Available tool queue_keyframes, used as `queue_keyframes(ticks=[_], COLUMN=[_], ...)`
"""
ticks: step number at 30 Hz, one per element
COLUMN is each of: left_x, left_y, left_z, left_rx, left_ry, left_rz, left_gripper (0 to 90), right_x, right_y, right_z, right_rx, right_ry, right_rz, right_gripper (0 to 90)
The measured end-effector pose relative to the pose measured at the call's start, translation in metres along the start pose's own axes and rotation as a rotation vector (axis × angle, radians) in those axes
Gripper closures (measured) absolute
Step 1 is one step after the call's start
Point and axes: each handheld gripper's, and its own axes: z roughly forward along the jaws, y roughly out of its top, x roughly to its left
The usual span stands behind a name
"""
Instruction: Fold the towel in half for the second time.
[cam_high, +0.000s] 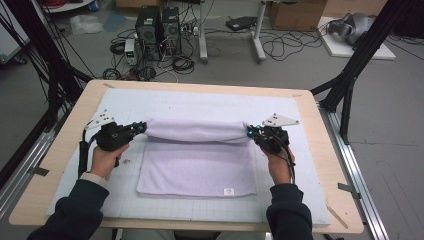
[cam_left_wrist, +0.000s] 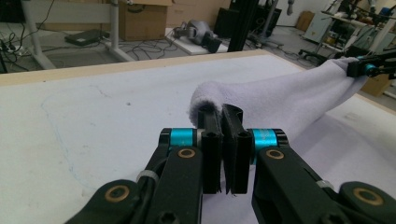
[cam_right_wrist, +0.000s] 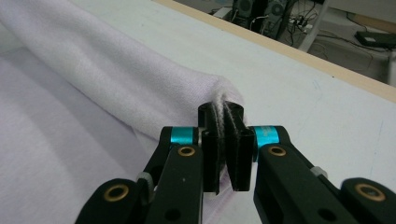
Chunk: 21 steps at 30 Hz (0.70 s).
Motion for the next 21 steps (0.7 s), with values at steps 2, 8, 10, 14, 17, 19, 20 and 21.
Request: queue_keyframes(ticks=[2, 8, 10, 14, 17, 19, 20, 21], left_x=[-0.004, -0.018, -0.023, -0.034, -0.04, -0.043, -0.045, -0.045], left_y=[-0.004, -0.02, -0.024, -0.033, -0.039, -0.044, -0.047, -0.049], left_z=[-0.005, -0.022, -0.026, -0.036, -0.042, -0.047, -0.05, -0.052], left_rx=[-0.004, -0.006, -0.003, 0.011, 0.023, 0.034, 0.032, 0.032], left_ry=[-0.005, -0.019, -0.024, -0.034, -0.036, -0.041, -0.046, -0.046], left_rz=[-0.002, -0.01, -0.012, 0.01, 0.013, 0.015, 0.011, 0.01], left_gripper=[86.2, 86.2, 86.2, 86.2, 86.1, 86.1, 86.1, 86.0], right_x=[0.006, 0.02, 0.026, 0.04, 0.047, 0.051, 0.053, 0.056], right_y=[-0.002, -0.022, -0.029, -0.044, -0.052, -0.056, -0.059, -0.061], right_z=[-0.006, -0.021, -0.026, -0.039, -0.046, -0.051, -0.053, -0.056], right_rx=[-0.012, -0.028, -0.028, -0.029, -0.027, -0.026, -0.027, -0.027], right_ry=[-0.008, -0.001, 0.004, 0.005, 0.007, 0.006, 0.004, 0.004], right_rz=[-0.013, 0.007, 0.006, -0.004, 0.006, 0.01, 0.01, 0.009], right_gripper=[86.0, 85.9, 85.8, 85.6, 85.5, 85.3, 85.3, 85.3])
